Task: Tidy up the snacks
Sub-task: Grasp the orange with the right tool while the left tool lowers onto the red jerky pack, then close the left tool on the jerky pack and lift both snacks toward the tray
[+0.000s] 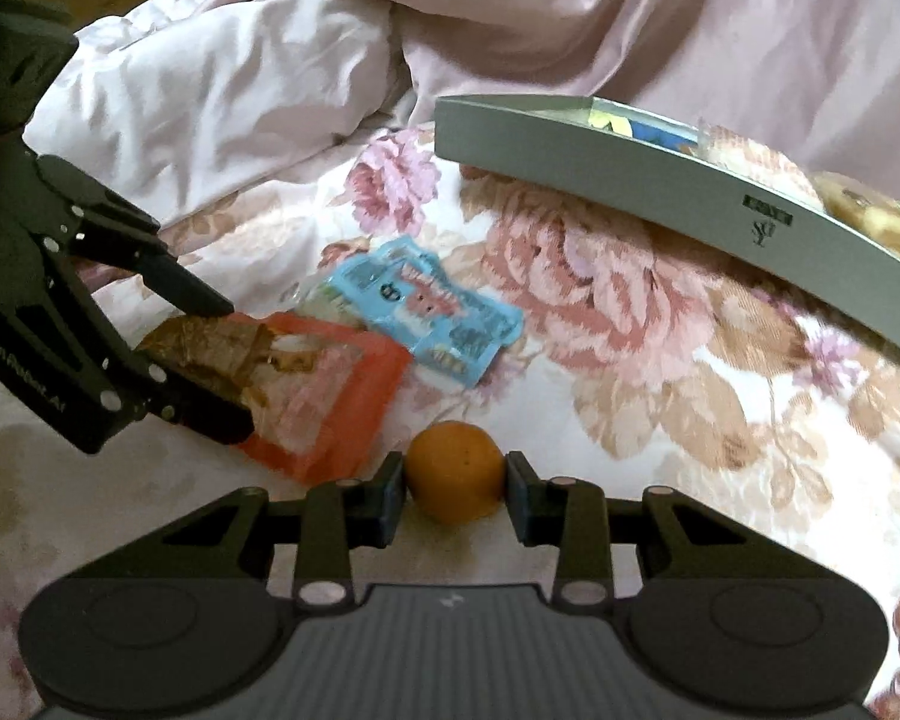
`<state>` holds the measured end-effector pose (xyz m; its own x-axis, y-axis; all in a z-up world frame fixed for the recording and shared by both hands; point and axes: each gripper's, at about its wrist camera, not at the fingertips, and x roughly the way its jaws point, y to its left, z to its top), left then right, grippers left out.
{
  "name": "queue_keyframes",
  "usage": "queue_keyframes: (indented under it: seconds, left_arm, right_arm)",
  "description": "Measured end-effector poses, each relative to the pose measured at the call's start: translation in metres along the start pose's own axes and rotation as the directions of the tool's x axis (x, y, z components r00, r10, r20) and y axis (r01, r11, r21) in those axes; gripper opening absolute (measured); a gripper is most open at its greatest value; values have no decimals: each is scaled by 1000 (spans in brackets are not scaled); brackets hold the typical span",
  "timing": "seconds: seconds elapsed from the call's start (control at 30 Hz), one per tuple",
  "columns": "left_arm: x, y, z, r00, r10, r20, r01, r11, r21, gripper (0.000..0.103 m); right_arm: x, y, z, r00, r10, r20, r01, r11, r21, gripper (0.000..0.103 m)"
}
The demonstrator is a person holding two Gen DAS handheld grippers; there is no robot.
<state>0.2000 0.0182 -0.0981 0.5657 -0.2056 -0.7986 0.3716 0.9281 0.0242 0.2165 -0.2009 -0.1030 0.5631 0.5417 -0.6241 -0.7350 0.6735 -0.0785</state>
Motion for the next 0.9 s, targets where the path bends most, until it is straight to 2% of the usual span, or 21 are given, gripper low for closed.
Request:
queue_keyframes:
  seconds: [0.1, 0.23, 0.33, 0.4, 0.57, 0.9]
  left_arm:
    - [1, -7, -3, 999, -5, -46, 7, 999, 50, 82]
    - [1, -12, -3, 997, 8, -82, -4, 999, 50, 79]
    - [-2, -13, -4, 996, 29, -87, -26, 999, 37, 73]
    - [-4, -11, -5, 995, 41, -86, -40, 999, 14, 66]
    - [-10, -11, -9, 996, 27, -88, -33, 997, -74, 65]
    - [-18, -19, -14, 994, 92, -55, -102, 970, -219, 61]
  right_arm:
    - [-7, 4, -5, 1000, -16, -24, 17, 1000, 16, 39]
    - [-19, 9, -10, 998, -41, -53, 43, 999, 31, 39]
    - [-25, 14, -14, 996, -51, -74, 55, 998, 43, 39]
    - [-29, 16, -17, 995, -51, -83, 56, 997, 60, 39]
    - [-41, 20, -25, 995, -51, -88, 58, 995, 85, 39]
    - [-49, 30, -25, 998, -41, -46, 44, 997, 62, 39]
